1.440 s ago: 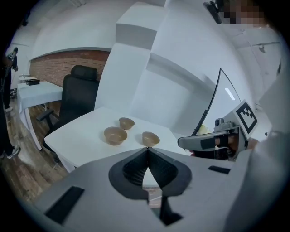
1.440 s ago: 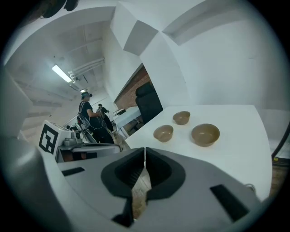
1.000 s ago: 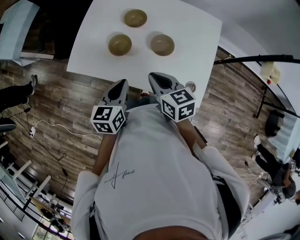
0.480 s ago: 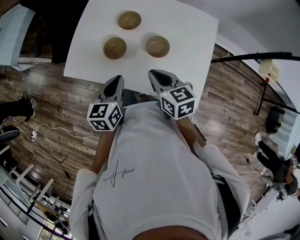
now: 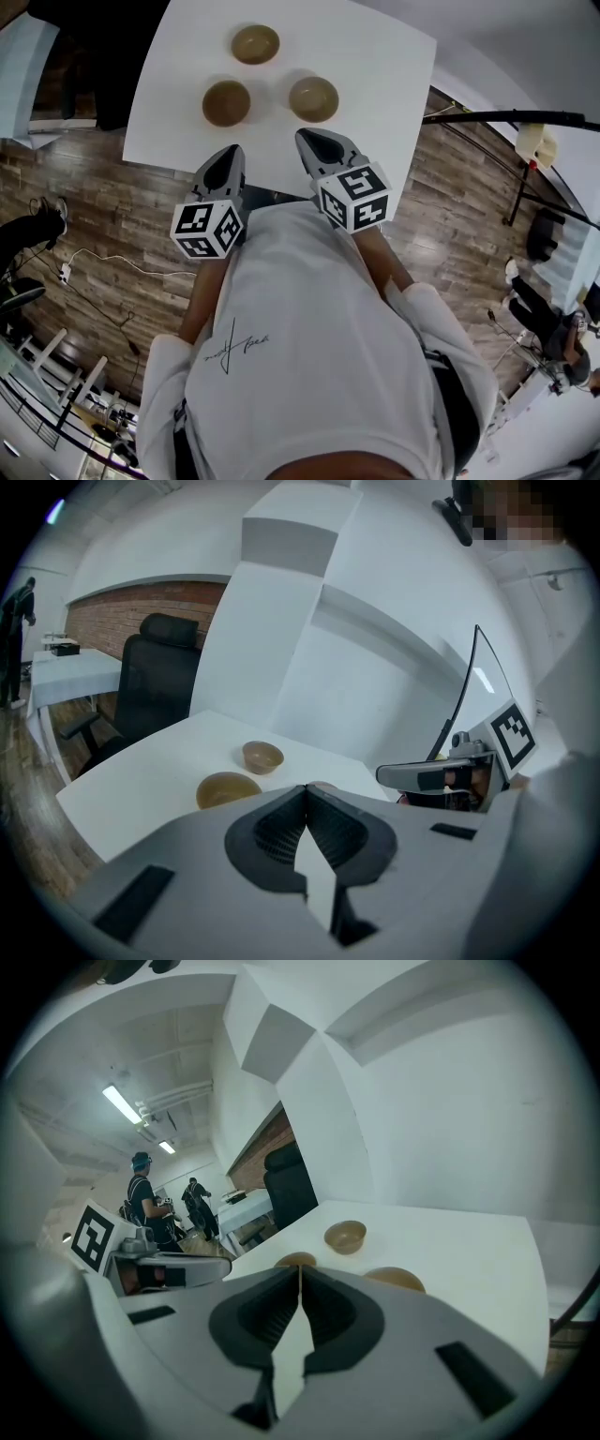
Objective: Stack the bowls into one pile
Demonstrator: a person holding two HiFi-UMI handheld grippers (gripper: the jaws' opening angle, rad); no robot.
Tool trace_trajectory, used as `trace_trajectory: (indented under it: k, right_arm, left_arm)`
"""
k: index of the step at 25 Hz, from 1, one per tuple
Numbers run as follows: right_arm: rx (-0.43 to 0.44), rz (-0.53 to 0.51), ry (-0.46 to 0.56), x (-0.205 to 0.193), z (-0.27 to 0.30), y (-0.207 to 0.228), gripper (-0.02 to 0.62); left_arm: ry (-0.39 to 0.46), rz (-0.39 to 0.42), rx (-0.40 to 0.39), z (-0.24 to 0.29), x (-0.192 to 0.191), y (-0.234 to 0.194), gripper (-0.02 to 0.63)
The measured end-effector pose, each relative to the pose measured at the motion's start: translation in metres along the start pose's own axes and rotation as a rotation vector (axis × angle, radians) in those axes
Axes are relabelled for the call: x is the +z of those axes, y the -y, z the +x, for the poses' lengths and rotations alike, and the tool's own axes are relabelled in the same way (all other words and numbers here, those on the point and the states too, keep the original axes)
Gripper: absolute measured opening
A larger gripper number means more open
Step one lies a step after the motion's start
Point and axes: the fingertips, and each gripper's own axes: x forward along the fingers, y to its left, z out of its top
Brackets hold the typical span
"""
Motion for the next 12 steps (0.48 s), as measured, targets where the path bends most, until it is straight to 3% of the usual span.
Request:
trace_trajectory:
  k: [12]
  right_arm:
    - [-0.050,0.014,-0.041,0.007,0.032,0.027,0.012]
  left_arm:
    - [-0.029,-0.045,0.009,0.011,0.000,-0.025,0.008]
